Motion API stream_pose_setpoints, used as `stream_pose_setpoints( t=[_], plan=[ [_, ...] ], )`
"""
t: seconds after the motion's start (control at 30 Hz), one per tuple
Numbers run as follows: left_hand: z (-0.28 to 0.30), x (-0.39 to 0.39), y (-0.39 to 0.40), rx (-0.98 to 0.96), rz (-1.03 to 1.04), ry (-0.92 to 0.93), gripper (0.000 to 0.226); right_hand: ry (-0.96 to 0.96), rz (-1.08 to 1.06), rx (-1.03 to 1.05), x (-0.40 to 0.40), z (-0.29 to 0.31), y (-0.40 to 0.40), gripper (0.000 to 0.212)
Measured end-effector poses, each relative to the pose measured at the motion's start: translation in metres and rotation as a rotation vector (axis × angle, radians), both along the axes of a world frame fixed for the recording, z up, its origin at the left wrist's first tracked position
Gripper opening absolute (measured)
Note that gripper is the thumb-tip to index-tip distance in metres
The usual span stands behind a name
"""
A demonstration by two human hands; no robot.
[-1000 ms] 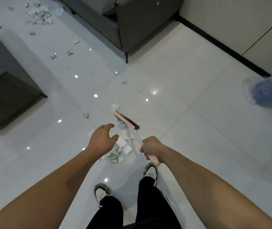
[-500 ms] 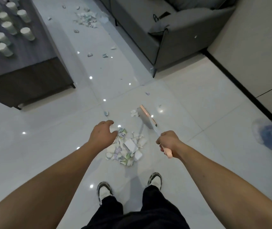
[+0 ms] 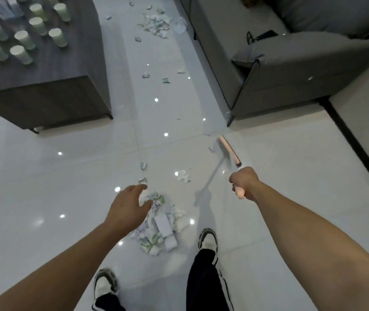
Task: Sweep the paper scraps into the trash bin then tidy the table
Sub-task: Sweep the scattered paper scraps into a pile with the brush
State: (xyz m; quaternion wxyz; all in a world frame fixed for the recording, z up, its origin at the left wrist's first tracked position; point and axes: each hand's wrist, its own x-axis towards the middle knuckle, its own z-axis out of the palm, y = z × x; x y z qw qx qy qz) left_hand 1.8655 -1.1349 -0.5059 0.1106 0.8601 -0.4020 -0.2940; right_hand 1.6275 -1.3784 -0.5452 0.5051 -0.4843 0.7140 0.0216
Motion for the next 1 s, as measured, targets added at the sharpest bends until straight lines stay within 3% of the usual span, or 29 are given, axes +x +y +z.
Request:
stream_pose_setpoints(
  t=[0.2,0.33,0.47,0.6,0.8,1.0],
  plan=[
    [-0.022,-0.052,-0.049,0.012,0.006,0.029,0.051,0.092,0.316,0.017,0.013,-0.038,-0.085,0.012],
    [-0.018,-0.070,-0.072,0.019,0.051,0.056,0.050,0.187,0.652,0.087,0.000,-0.023,-0.038,0.003],
    [-0.009,-0.075,-0.077,0.042,0.083,0.051,0.051,0.176,0.844,0.147,-0.034,-0.006,0.044,0.027],
    [0.002,-0.078,-0.070,0.063,0.108,0.065,0.054,0.041,0.684,0.260,-0.061,0.012,0.095,0.044],
    [0.013,-0.084,-0.069,0.040,0.093,0.061,0.054,0.038,0.590,0.103,-0.084,0.040,0.088,0.057],
    [0.009,-0.089,-0.049,0.029,0.070,0.039,0.053,0.108,0.288,0.061,-0.108,0.024,0.028,0.039]
  ],
)
